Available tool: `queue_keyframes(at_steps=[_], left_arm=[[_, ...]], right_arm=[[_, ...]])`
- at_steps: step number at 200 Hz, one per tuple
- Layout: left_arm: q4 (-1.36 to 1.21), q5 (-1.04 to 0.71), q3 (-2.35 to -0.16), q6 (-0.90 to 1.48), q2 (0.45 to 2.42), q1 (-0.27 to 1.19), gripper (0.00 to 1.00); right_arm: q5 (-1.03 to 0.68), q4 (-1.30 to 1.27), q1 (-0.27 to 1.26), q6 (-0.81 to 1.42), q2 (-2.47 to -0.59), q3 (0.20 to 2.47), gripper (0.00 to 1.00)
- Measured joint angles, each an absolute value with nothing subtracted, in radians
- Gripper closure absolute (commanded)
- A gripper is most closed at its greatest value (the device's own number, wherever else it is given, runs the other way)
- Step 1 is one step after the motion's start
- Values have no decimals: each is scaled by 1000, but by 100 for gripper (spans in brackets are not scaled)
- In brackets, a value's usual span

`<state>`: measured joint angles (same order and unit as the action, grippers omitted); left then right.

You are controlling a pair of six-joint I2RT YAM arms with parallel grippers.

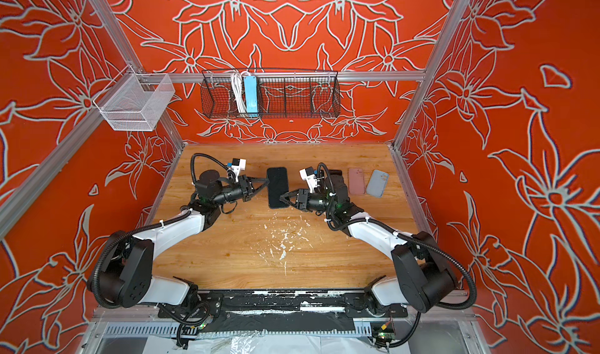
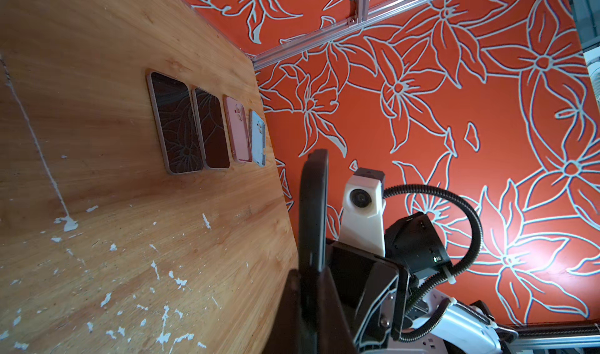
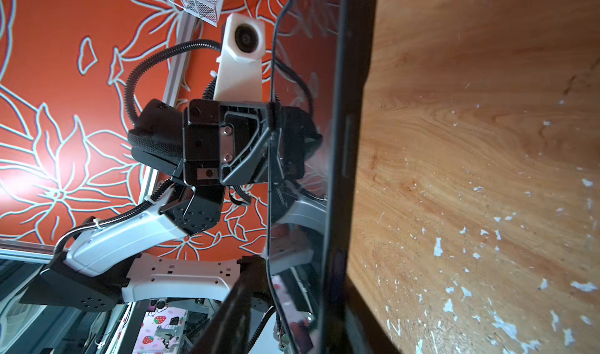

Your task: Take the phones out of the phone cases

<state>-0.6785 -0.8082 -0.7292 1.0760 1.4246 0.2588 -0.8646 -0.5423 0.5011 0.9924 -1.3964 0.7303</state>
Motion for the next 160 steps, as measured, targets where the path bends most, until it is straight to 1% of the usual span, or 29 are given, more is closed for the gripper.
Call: queue_keyframes(at_steps=[32,52,57,74,90,106,118,126,160], left_arm=[[-691,-809,-729,1081,1425,256,100],[-699,-809,-729,1084,1425,254,100],[-704,-809,-729,1084,1425,254,98],[-714,-810,-729,1085,1425,251,88],[-714,-816,-729,1077,1425,249,79],[-717,-837,-729,1077,1424,250,63],[-720,-859,-731,1068,1421,253,55],[-721,-868,-733,1065,1419,255,53],[-716,-899,-741,1047,1415,256,54]], right_arm=[[-867,-571,504,1015,-1412,730,87],[-878,-600,506,1032,-1414,731,95],[-881,-609,506,1037,-1416,731,96],[-889,-635,505,1052,-1425,731,99],[-898,-654,506,1060,-1435,732,100],[-905,-656,506,1065,-1438,732,100],[-908,-654,506,1068,-1439,732,100],[-911,-654,506,1069,-1439,733,100],[-931,-640,506,1069,-1439,743,100]])
